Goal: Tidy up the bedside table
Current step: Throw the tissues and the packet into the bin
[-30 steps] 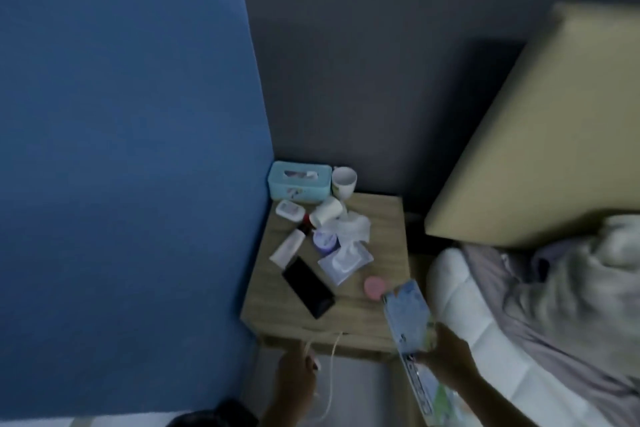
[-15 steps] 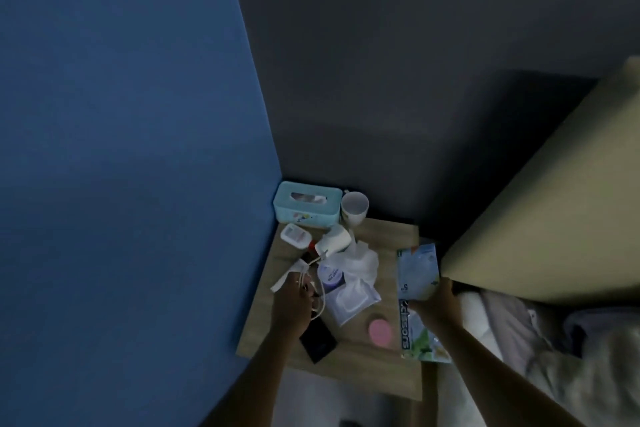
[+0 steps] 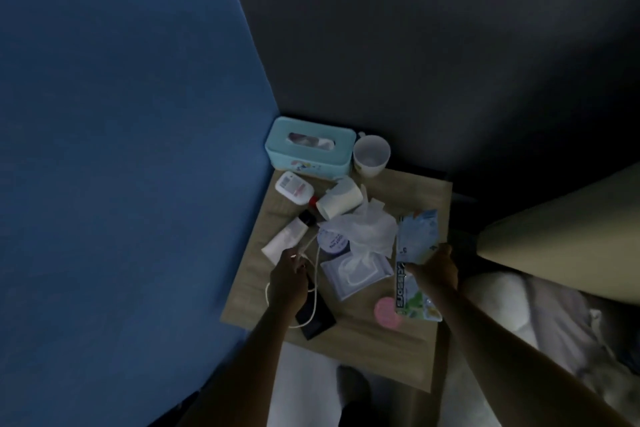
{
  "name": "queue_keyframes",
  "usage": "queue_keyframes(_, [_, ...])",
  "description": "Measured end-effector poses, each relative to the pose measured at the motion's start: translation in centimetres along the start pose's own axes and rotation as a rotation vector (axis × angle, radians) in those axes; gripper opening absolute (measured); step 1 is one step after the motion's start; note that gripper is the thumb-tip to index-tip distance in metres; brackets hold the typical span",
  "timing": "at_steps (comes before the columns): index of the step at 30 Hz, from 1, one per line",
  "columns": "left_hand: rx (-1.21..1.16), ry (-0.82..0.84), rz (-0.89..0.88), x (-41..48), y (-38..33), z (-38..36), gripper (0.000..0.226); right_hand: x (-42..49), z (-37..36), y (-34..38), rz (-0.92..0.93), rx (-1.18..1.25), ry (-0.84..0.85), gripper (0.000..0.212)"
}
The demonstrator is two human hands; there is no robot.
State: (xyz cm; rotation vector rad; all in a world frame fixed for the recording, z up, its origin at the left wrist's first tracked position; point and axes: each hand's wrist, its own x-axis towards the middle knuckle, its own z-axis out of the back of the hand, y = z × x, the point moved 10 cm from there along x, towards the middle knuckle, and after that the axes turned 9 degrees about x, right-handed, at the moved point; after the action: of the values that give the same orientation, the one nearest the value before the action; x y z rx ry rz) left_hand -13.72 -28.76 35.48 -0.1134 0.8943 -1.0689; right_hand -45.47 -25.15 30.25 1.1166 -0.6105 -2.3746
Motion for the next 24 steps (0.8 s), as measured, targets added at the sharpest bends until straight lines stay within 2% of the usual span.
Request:
queue_keyframes(6, [-0.031, -0.021, 0.013, 0.0, 0.2, 0.8, 0.058, 1.2, -0.8, -0.6, 0.019, -0.080, 0.041, 0.088])
queue_keyframes(11, [-0.090, -0.066, 0.031, -1.5, -0.6, 3.0, 0.067, 0.9, 0.4, 1.2, 0.097, -0.223, 0.074, 0.105])
queue_keyframes(13, [-0.078, -0.080, 0.014, -2.3, -0.8, 4.0, 0.067, 0.1, 0.9, 2.6, 0.145, -0.239, 0.090, 0.100])
queue_keyframes(17, [-0.013, -0.141, -0.045, -4.3, -1.1, 6.7, 0.054, -2.9, 2.0, 5.8, 0.220, -0.220, 0.105, 0.088])
queue_keyframes(24, [0.082, -0.117, -0.169, -7.4, -2.5, 8.8, 0.046, -7.6, 1.7, 9.6, 0.372, -0.317, 0.140, 0.073])
